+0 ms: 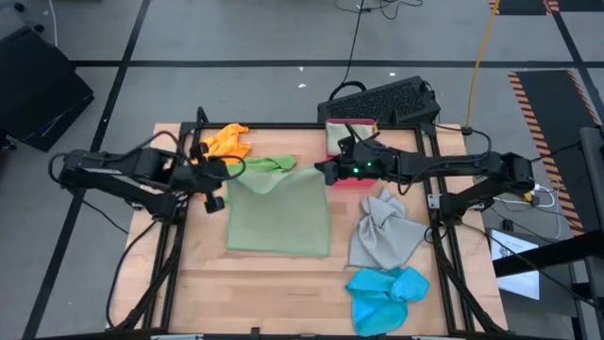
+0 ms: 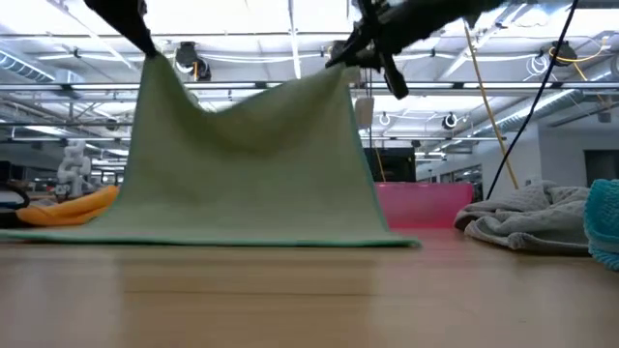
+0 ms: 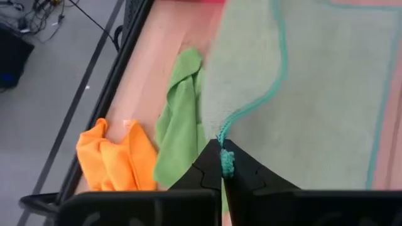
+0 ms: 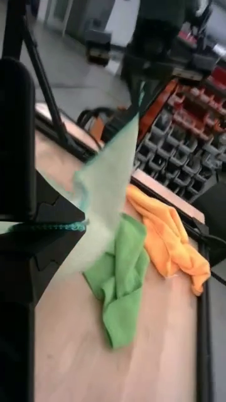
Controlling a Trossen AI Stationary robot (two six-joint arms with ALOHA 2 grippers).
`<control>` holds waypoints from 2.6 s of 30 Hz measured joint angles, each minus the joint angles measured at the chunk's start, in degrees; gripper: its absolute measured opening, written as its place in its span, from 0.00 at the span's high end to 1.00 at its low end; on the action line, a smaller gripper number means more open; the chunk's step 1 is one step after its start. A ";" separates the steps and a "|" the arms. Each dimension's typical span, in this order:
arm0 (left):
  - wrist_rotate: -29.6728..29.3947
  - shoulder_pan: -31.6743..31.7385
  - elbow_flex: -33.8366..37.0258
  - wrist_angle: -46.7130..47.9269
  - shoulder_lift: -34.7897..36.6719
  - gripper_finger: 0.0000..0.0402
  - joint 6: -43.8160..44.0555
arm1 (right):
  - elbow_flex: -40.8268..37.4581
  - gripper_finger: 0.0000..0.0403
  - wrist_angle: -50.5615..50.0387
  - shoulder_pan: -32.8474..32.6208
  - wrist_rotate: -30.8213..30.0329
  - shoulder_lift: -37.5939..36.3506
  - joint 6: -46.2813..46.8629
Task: Fold microfiber towels
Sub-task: Fold the light green microfiber cloth
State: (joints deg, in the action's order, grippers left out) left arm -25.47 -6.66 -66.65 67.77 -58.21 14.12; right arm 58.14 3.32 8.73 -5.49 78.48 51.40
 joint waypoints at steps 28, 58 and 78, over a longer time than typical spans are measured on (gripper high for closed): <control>15.02 -4.00 18.34 -13.16 0.14 0.99 2.55 | -17.38 1.00 3.61 -1.38 8.87 -0.33 -1.09; 9.42 -0.34 17.47 -6.99 0.17 0.99 -5.69 | -19.42 1.00 15.19 -2.68 11.61 5.90 1.25; 18.38 -2.51 22.03 -13.86 0.08 0.99 3.56 | -19.40 1.00 12.23 -2.74 16.43 6.71 0.18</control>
State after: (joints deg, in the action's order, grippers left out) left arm -7.10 -9.17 -44.62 53.91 -58.13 17.68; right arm 38.74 15.55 5.99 10.94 85.19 51.58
